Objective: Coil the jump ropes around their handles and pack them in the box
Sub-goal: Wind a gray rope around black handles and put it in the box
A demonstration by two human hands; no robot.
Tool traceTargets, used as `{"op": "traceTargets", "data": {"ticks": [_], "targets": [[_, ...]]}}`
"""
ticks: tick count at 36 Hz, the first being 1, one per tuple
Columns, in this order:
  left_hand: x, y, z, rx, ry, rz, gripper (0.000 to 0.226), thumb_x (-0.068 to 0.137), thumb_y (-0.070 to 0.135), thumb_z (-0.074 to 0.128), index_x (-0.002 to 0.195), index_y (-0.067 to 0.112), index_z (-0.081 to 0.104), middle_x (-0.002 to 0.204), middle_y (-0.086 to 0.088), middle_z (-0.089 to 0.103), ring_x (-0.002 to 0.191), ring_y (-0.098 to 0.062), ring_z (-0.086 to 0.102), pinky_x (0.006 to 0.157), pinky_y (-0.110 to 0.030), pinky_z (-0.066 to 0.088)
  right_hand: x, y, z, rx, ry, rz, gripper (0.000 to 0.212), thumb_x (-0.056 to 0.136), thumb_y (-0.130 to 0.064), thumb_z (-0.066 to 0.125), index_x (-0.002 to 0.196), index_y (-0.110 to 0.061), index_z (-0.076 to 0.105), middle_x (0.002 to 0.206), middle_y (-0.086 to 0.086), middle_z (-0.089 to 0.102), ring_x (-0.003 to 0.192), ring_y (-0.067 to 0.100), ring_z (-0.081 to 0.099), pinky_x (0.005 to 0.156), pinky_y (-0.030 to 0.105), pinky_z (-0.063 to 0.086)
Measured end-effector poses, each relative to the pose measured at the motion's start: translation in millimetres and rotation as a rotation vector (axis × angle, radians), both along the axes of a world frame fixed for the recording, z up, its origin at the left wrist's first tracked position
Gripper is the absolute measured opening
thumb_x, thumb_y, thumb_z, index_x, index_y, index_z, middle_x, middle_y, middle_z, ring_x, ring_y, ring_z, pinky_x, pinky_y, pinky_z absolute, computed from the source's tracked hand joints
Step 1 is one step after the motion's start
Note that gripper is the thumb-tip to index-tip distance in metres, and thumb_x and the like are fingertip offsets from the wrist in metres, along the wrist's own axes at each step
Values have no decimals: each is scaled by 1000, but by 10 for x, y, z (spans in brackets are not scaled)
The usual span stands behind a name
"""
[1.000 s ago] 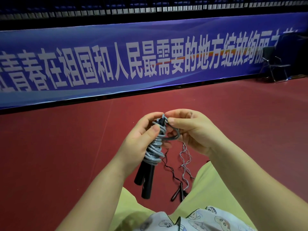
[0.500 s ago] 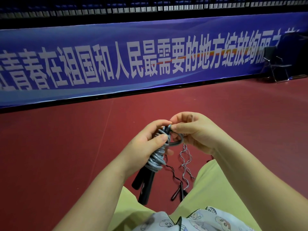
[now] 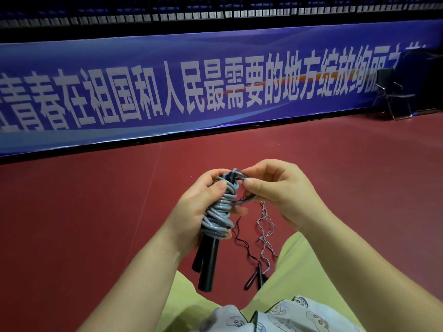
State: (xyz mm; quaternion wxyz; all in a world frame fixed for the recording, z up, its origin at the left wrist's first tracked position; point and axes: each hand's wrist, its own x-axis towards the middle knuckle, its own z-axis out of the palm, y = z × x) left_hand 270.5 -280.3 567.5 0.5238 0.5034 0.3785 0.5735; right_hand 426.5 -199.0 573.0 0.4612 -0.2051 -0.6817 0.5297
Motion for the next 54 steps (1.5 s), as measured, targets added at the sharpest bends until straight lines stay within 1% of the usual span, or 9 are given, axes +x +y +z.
{"op": "traceTargets", "data": {"ticks": [11, 14, 19, 25, 29, 34, 42, 48, 54], "targets": [[-76, -15, -46, -18, -116, -164, 74, 56, 44, 89, 118, 19, 57, 98, -7, 68, 80, -25, 69, 45, -32, 53, -18, -66, 86, 89, -31, 18, 24, 79, 5, 71, 71, -17, 67, 66, -4, 69, 61, 5, 61, 62, 21, 50], [-86, -3, -32, -17, -97, -140, 57, 67, 34, 76, 119, 24, 57, 102, -10, 66, 81, -28, 68, 45, -32, 52, -43, -41, 72, 60, -16, 47, 20, 76, -1, 76, 71, -19, 69, 69, -2, 70, 64, 9, 63, 67, 29, 50], [-139, -28, 14, -1, -125, -204, 71, 58, 43, 89, 117, 18, 60, 106, -10, 67, 85, -26, 68, 46, -32, 53, -39, -39, 49, 47, 13, 73, 11, 68, -17, 73, 70, -27, 74, 76, 3, 72, 72, 18, 66, 75, 40, 54], [-183, -52, 2, -115, -288, -490, 60, 75, 32, 80, 125, 11, 53, 102, -19, 69, 77, -29, 71, 49, -30, 56, -36, -84, 97, 98, -30, 96, 10, 67, -18, 74, 67, -26, 70, 75, 4, 71, 71, 17, 63, 70, 35, 50], [-129, -38, 7, -22, -75, -300, 81, 55, 41, 90, 121, 17, 50, 94, -12, 66, 72, -22, 68, 47, -27, 53, -62, -94, 66, 83, -41, 71, 11, 64, -19, 76, 65, -28, 69, 70, 2, 68, 68, 17, 60, 69, 36, 48], [-128, -30, 17, -19, -65, -257, 65, 53, 43, 91, 110, 23, 68, 101, -11, 68, 80, -24, 68, 48, -28, 53, -20, -73, 2, -48, 69, 173, 14, 65, -13, 73, 66, -27, 71, 72, 2, 69, 67, 18, 64, 65, 33, 54], [-149, -16, -10, -104, 120, -218, 100, 46, 55, 89, 129, 14, 51, 109, -9, 68, 83, -26, 67, 55, -26, 51, 44, -34, -109, -59, 89, 242, 21, 66, -3, 70, 74, -21, 74, 73, 0, 70, 67, 11, 65, 62, 22, 53], [-150, 16, -91, -224, 146, -249, 93, 48, 62, 85, 114, 4, 56, 93, -24, 57, 70, -26, 68, 56, -32, 54, 21, -26, -154, -42, 121, 127, 27, 66, 2, 79, 84, -9, 62, 64, -4, 64, 60, 7, 61, 59, 20, 52], [-85, 45, -90, -211, 241, -187, 88, 66, 58, 76, 116, -10, 51, 73, -9, 65, 58, -20, 61, 53, -25, 50, -2, 40, -215, -53, 99, 64, 23, 79, 10, 66, 89, -10, 63, 64, -5, 64, 58, 7, 62, 54, 20, 51]]}}
